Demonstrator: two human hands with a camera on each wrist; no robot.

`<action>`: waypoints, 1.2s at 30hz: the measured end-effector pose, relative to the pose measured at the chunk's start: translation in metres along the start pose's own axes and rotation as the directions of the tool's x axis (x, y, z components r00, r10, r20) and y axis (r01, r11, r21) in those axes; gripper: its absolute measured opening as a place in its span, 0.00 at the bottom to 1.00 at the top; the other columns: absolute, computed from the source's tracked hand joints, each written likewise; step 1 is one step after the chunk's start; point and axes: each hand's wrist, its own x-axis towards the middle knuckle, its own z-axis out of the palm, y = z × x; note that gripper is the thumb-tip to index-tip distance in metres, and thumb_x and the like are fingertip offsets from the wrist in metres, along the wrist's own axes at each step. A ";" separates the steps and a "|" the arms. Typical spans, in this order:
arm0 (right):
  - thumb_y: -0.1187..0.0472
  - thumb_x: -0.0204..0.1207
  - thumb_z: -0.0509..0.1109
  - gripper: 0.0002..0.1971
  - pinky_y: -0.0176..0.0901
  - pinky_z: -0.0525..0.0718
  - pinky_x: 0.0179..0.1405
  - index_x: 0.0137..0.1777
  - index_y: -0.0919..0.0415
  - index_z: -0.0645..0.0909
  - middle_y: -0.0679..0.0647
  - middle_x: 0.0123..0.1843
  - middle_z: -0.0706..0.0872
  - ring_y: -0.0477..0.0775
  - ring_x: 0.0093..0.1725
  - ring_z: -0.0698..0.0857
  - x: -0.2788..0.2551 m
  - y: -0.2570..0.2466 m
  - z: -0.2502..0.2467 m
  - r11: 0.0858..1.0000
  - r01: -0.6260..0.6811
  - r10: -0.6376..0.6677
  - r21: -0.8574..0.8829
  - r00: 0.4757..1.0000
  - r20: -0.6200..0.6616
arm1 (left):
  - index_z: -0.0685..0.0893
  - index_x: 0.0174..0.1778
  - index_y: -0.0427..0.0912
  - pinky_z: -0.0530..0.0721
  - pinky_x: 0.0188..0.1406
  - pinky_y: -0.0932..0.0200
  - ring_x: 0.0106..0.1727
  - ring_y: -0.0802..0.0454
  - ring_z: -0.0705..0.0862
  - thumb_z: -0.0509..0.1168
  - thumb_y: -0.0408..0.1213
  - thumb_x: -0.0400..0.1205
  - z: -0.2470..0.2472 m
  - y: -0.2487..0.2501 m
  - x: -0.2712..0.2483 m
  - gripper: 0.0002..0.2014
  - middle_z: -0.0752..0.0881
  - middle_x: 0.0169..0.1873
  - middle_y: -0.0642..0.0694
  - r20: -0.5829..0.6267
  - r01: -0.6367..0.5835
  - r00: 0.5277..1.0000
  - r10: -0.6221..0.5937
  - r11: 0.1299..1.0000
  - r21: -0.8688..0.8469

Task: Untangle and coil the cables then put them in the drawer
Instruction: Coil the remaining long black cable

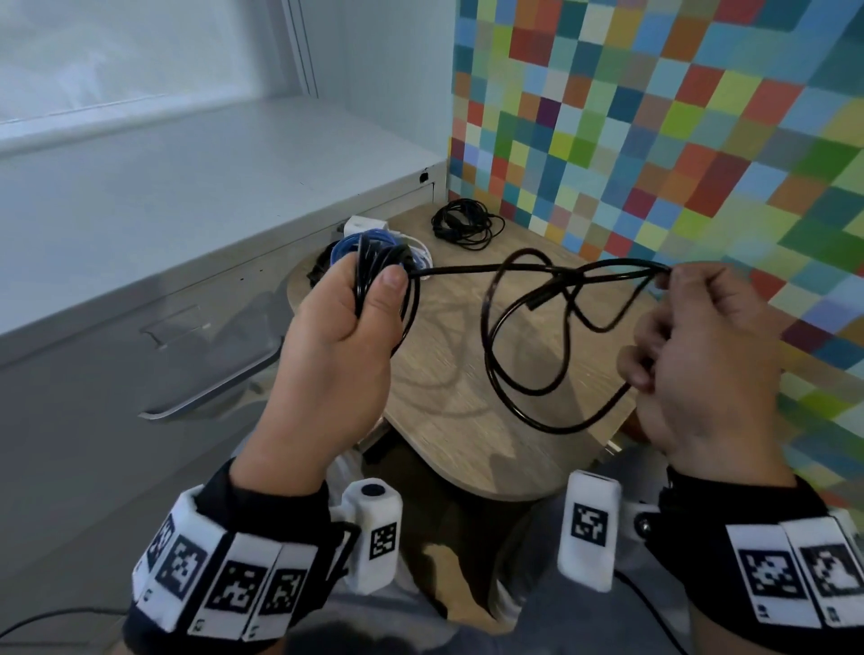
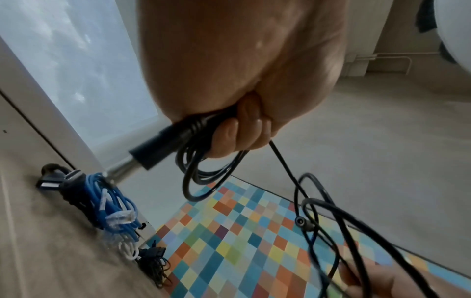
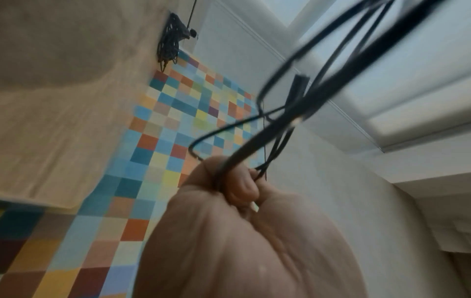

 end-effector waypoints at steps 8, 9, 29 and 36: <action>0.62 0.93 0.58 0.16 0.56 0.86 0.33 0.43 0.55 0.79 0.49 0.27 0.68 0.53 0.25 0.70 -0.009 -0.002 0.003 0.985 0.070 -0.002 -0.155 0.916 0.402 | 0.78 0.41 0.50 0.73 0.28 0.50 0.27 0.57 0.73 0.58 0.50 0.91 0.002 0.007 -0.002 0.14 0.76 0.25 0.57 0.093 -0.001 0.996 -0.013 0.989 0.149; 0.62 0.93 0.57 0.17 0.59 0.88 0.38 0.42 0.54 0.79 0.49 0.28 0.70 0.54 0.27 0.73 -0.012 -0.001 0.007 0.995 0.058 -0.020 -0.085 0.922 0.386 | 0.78 0.41 0.51 0.75 0.30 0.52 0.27 0.59 0.75 0.58 0.50 0.91 0.005 0.008 -0.003 0.14 0.78 0.26 0.58 0.115 -0.002 0.993 -0.020 0.982 0.191; 0.34 0.76 0.68 0.30 0.37 0.85 0.55 0.78 0.33 0.71 0.34 0.65 0.85 0.30 0.61 0.85 -0.041 -0.017 0.030 0.852 0.221 0.040 -0.474 0.876 0.481 | 0.81 0.53 0.38 0.75 0.28 0.43 0.30 0.44 0.76 0.58 0.50 0.91 0.006 0.012 -0.005 0.17 0.80 0.30 0.46 -0.123 -0.133 0.983 0.137 0.990 0.043; 0.56 0.75 0.83 0.57 0.43 0.86 0.37 0.82 0.15 0.42 0.40 0.60 0.90 0.39 0.35 0.89 -0.054 -0.006 0.036 0.835 0.206 0.273 -0.510 0.651 0.709 | 0.75 0.41 0.47 0.63 0.21 0.61 0.24 0.58 0.64 0.56 0.40 0.92 0.007 0.023 -0.007 0.13 0.70 0.25 0.58 -0.122 -0.108 0.989 0.083 0.971 -0.215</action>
